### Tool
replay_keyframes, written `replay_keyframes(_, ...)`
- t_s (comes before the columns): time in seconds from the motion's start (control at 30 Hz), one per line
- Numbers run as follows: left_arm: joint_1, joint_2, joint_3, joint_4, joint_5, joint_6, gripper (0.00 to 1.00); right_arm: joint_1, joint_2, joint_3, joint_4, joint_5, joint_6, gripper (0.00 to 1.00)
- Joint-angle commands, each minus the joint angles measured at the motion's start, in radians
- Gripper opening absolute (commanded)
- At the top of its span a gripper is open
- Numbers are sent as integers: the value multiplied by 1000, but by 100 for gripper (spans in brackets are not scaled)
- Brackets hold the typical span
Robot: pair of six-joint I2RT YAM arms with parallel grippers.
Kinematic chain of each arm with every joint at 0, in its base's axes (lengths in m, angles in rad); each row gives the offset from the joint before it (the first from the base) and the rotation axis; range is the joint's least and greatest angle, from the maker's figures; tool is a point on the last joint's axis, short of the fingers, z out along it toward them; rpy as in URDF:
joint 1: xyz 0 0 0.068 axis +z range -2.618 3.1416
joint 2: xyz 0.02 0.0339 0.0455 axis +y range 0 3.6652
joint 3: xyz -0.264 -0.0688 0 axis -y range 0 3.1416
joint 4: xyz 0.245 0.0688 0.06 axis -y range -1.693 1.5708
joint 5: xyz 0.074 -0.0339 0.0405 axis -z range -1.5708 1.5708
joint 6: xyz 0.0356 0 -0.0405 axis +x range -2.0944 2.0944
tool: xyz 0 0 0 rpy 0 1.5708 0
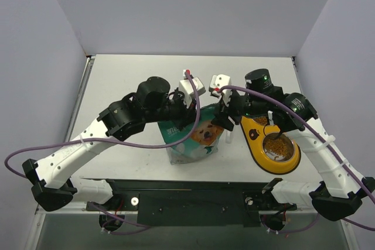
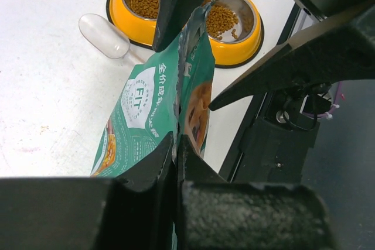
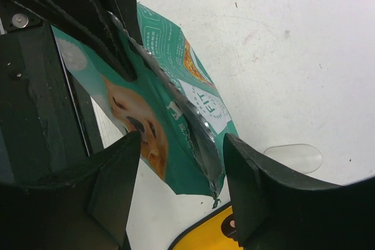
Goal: Serve the pet food
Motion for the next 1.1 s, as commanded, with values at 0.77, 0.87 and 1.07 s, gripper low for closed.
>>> replay_keyframes(0.77,26,-94,-114,120,14,-167,39,65,-29,-1,69,173,-30,0)
replay_keyframes(0.87,31,-132,-150,86,-15,-144,44,25,-37,-4,66,147,1,0)
replay_keyframes(1.07,31,-180,-200,76,-11,-139,46,-21,-23,25,56,71,35,0)
